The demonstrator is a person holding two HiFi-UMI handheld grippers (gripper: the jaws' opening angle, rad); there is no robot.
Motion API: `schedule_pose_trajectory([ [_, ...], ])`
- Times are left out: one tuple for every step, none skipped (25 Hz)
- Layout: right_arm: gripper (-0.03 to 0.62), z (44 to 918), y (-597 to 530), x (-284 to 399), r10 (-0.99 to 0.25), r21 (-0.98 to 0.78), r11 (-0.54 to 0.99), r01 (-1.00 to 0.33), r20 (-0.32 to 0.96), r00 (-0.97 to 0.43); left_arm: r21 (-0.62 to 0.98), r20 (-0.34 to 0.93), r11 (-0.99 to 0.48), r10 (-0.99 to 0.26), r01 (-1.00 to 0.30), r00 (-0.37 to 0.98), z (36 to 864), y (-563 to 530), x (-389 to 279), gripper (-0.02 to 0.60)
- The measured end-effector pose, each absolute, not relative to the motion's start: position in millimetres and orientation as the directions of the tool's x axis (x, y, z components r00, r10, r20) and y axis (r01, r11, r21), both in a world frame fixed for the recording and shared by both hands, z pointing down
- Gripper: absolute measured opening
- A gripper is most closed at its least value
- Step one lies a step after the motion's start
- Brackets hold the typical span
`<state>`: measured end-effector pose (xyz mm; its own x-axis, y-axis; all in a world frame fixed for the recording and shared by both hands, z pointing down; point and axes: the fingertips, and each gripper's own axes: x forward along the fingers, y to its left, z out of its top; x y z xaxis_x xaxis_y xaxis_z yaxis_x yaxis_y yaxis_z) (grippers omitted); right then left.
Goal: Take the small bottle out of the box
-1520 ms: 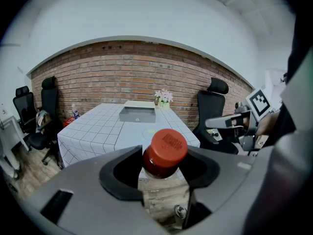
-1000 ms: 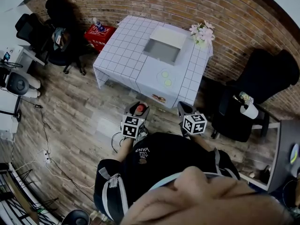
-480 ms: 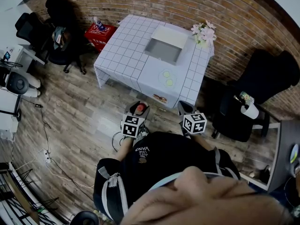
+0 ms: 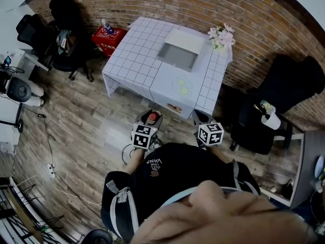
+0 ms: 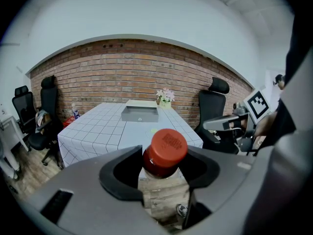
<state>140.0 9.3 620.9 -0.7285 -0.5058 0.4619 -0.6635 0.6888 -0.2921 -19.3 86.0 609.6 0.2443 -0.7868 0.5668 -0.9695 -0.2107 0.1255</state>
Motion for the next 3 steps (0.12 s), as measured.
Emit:
schedule_pose_trajectory([
  [0.002, 620.8, 8.9, 139.2, -0.506, -0.292, 0.689, -0.664, 0.462, -0.729, 0.127, 0.567, -0.212, -0.786, -0.969, 0.246, 609.9, 85.5, -19.4, 0.228],
  [0.003, 620.9, 8.4, 138.6, -0.507, -0.292, 0.688, -0.664, 0.461, -0.728, 0.128, 0.567, -0.214, -0.785, -0.968, 0.248, 610.2, 85.1, -19.5, 0.228],
  [0.002, 620.9, 8.0, 137.9, -0.507, -0.292, 0.688, -0.664, 0.461, -0.728, 0.129, 0.568, -0.216, -0.784, -0.968, 0.250, 610.5, 84.6, -19.7, 0.227],
])
